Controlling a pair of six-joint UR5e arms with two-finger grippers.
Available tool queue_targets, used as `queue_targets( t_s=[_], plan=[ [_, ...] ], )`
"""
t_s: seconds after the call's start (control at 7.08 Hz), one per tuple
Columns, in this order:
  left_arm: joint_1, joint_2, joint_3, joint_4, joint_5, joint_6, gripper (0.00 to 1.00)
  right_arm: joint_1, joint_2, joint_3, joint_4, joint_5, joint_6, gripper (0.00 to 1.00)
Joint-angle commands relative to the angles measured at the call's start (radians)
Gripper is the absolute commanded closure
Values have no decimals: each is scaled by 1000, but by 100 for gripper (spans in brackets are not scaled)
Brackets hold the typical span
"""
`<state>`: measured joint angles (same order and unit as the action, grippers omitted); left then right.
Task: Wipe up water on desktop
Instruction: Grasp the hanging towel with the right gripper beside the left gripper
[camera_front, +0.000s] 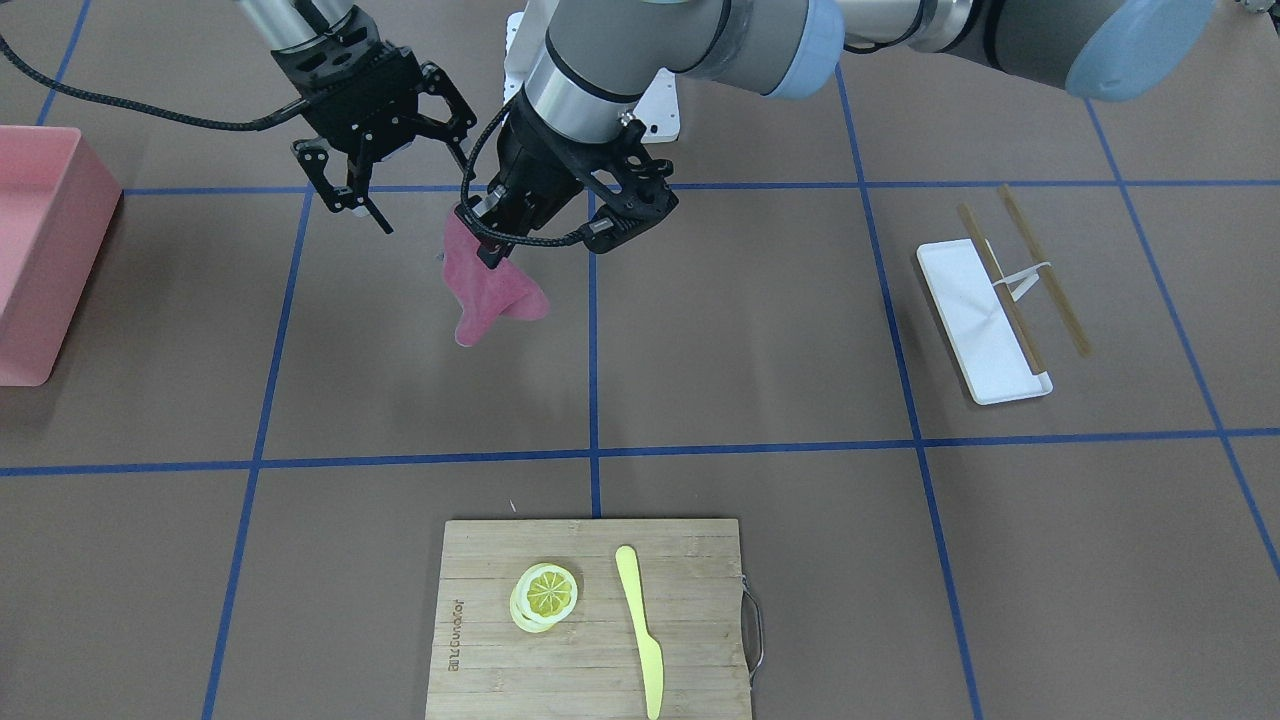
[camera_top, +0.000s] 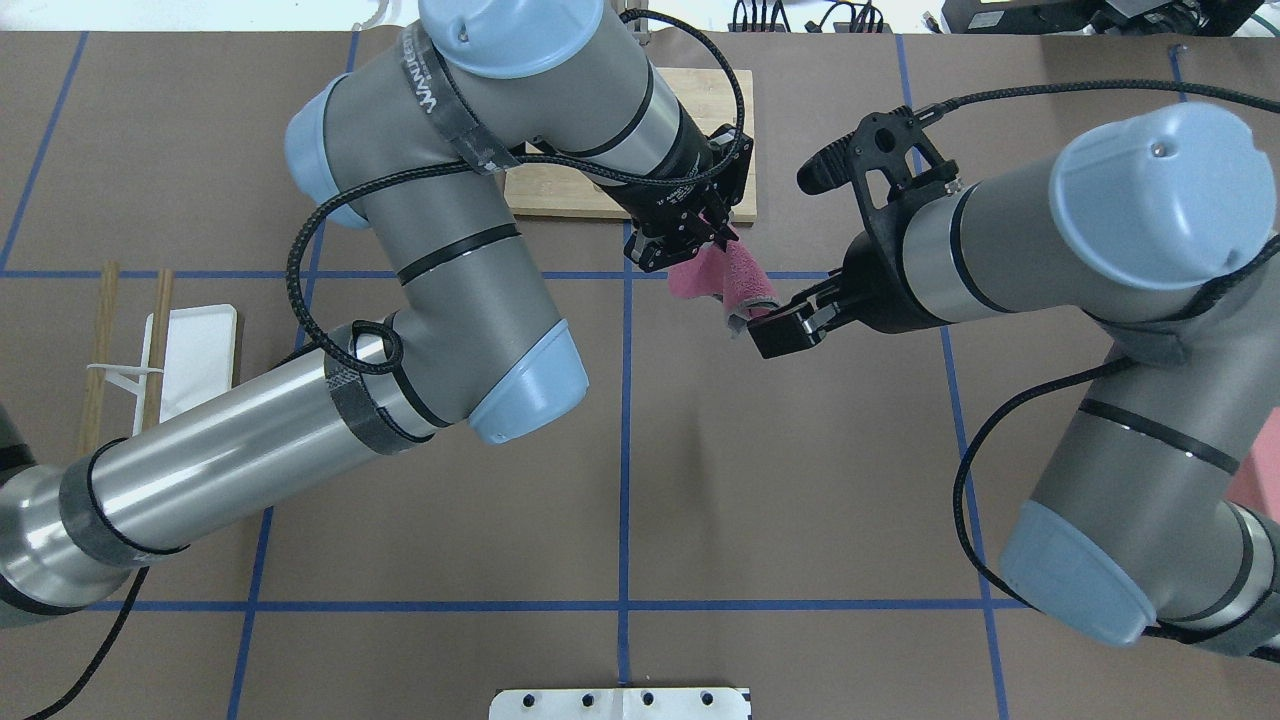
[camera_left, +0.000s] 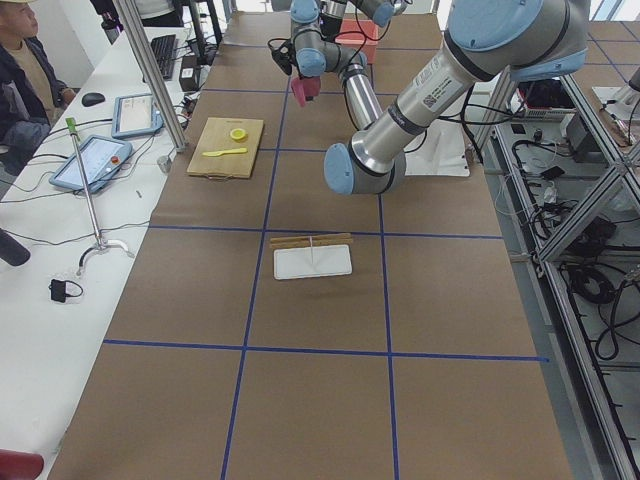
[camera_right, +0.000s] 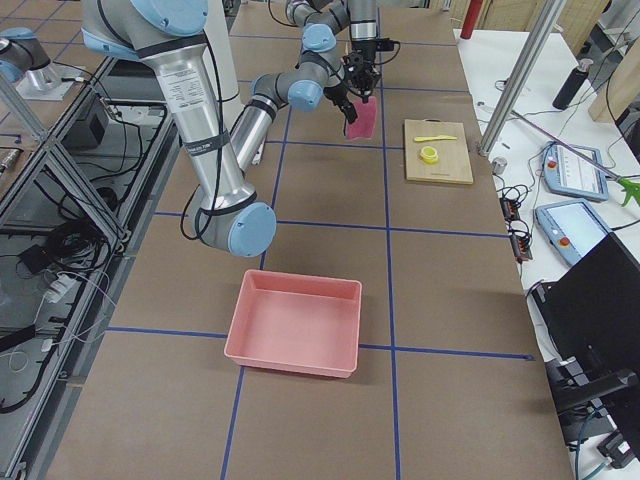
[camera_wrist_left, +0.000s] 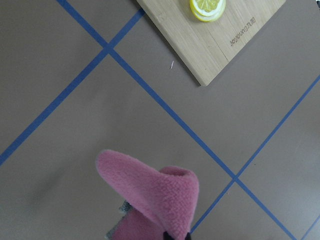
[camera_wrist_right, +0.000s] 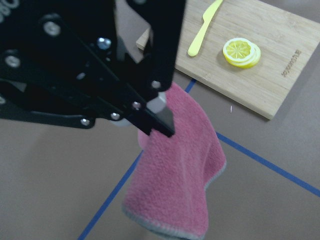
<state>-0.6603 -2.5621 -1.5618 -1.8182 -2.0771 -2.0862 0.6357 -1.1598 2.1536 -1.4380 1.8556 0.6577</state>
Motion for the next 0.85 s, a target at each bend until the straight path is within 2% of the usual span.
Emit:
queue_targets(
  t_s=[0.0, 0.14, 0.42, 0.56, 0.71],
  plan=[
    [4, 2, -1, -3, 0, -5, 100, -50, -6, -3, 65, -84, 2, 0],
    [5, 5, -9, -3, -1, -6, 100, -50, -9, -3, 73, -126, -6, 0],
    [8, 3, -21, -4, -1, -29, 100, -71, -50, -11, 160, -159, -10, 2],
    [17, 2, -27, -4, -1, -31, 100, -97, -60, -11, 168, -202, -7, 5],
    [18, 2, -27, -4, -1, -29, 100, -105, -60, -9, 174, -210, 0, 15]
  ],
)
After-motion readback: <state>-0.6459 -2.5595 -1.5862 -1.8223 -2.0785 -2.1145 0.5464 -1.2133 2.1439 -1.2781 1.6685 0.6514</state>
